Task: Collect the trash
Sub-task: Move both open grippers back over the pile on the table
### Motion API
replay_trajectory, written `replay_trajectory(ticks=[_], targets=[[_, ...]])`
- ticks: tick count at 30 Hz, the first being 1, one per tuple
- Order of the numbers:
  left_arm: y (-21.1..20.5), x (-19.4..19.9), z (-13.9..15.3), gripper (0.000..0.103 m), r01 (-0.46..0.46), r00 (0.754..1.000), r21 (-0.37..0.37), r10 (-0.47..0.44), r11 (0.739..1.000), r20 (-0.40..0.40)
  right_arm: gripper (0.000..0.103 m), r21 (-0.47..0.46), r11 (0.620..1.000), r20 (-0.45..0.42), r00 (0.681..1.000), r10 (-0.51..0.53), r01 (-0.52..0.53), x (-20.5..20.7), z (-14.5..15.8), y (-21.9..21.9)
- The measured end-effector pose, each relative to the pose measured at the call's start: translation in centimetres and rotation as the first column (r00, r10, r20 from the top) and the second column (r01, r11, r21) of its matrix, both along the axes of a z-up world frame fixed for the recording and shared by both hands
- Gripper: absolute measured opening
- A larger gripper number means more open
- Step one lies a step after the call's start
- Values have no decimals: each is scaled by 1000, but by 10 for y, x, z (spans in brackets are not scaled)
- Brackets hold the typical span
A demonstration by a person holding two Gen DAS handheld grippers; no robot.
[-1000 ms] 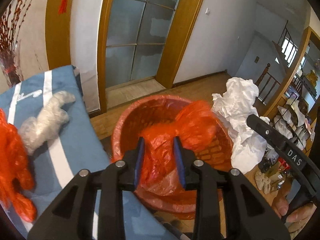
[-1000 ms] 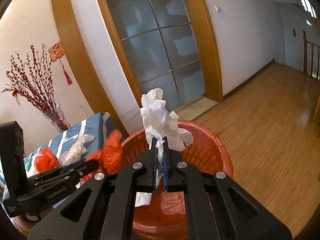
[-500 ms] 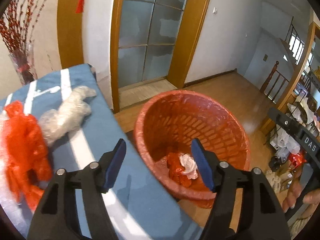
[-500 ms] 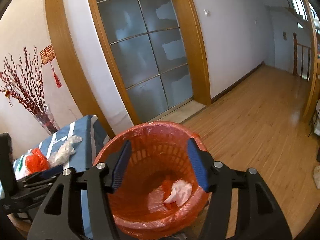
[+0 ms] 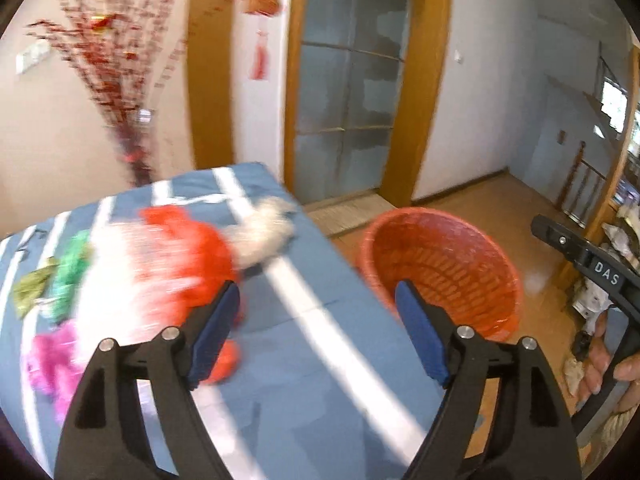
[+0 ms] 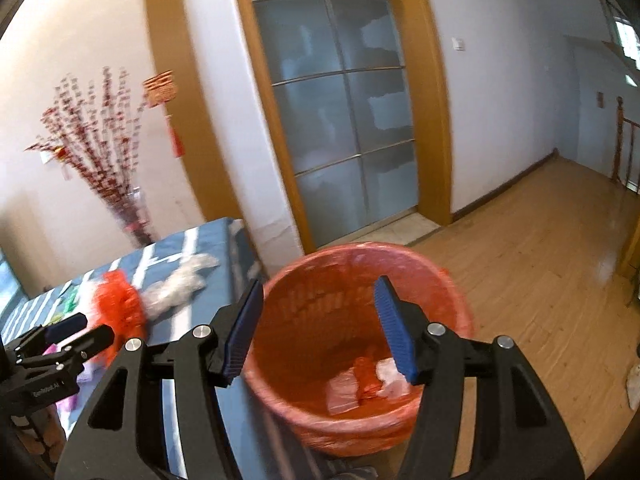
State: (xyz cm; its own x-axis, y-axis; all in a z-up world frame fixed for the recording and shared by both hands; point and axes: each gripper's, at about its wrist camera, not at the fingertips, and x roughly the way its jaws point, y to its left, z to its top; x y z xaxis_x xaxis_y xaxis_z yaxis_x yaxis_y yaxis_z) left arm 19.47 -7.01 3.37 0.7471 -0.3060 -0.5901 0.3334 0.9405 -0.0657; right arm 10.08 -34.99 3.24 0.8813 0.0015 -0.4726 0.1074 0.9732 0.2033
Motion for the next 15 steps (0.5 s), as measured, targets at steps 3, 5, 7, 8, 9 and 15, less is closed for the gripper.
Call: replay_trajectory(ticks=[3, 5, 7, 8, 9, 15], targets=[[38, -13, 4, 80, -76, 997, 17, 75, 997, 28, 59, 5, 998, 2, 998, 70, -70, 0, 5, 25], [64, -20, 5, 81, -135, 990, 37, 134, 990, 44, 59, 12, 991, -2, 991, 133, -133, 3, 7, 49], [92, -26, 4, 81, -199, 979, 56, 196, 978, 59, 59, 16, 981, -7, 981, 193, -193, 6, 8, 74], [105, -29, 2, 82, -224, 973, 61, 220, 973, 62, 58, 17, 976, -9, 976, 219, -219, 7, 8, 85], [116, -31, 1, 82, -251, 967, 66, 247, 966, 64, 58, 18, 970, -10, 970, 242, -242, 7, 8, 95], [186, -33, -12, 82, -395, 918, 81, 394, 915, 37, 57, 19, 908, -49, 907, 418, -418, 19, 3, 178]])
